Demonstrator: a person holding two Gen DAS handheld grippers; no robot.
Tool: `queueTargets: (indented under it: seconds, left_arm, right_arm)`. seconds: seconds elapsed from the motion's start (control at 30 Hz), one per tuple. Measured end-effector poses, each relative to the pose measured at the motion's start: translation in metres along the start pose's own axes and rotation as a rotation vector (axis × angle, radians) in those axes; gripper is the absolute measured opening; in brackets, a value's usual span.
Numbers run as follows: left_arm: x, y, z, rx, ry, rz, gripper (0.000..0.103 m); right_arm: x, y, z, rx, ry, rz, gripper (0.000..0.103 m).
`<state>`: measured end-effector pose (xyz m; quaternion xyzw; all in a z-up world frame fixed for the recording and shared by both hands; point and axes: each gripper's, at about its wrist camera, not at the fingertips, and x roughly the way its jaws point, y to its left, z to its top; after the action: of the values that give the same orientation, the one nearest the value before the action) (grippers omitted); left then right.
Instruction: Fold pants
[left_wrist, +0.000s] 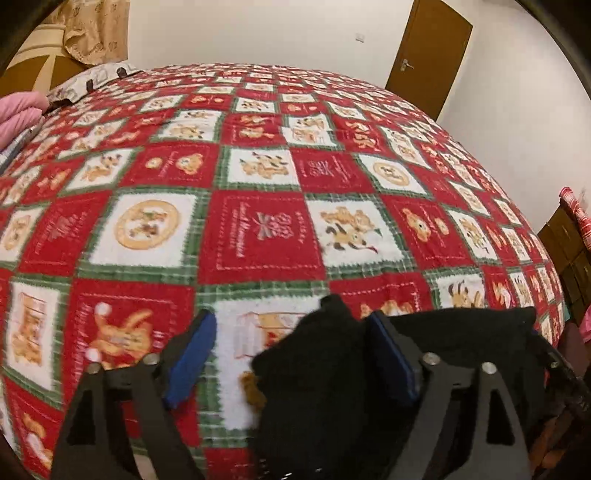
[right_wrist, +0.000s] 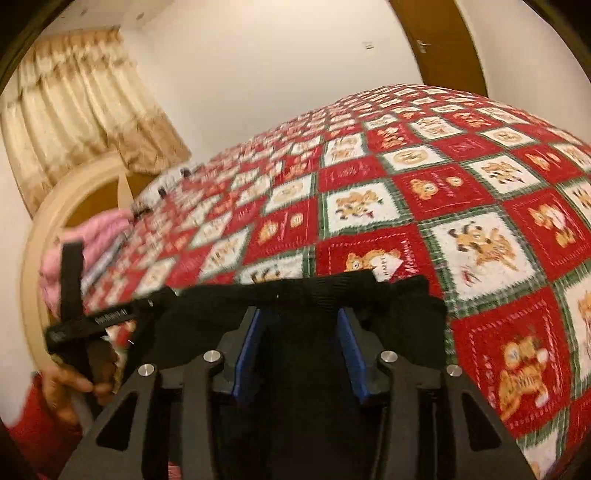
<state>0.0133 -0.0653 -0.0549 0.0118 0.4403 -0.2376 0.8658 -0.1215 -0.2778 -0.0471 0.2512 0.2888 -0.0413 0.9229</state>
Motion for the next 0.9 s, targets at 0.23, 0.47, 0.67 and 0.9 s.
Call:
queueTargets:
  seconds: [0.23,0.47,0.67,0.9]
  left_arm:
    - [-0.044,0.008,-0.007,0.036,-0.113,0.042,0.089]
    - [-0.048,-0.008,-0.025,0.100,-0.079,0.068,0.089]
    - [-0.059,-0.019,-0.037,0.131,-0.077,0.088,0.089]
    - [-0.072,-0.025,-0.046,0.173,-0.104,0.141,0.089]
  right_arm:
    - [-0.063,-0.025,-0.014,0.154,-0.123,-0.021,0.067]
    - [-0.071,-0.035,-0.032,0.257,-0.096,-0.107,0.068]
    - [-0.067,-0.015,-0.037,0.271,-0.098,-0.149,0.068]
    - [-0.076,0.025,-0.032,0.136,-0.138,-0.135,0.068]
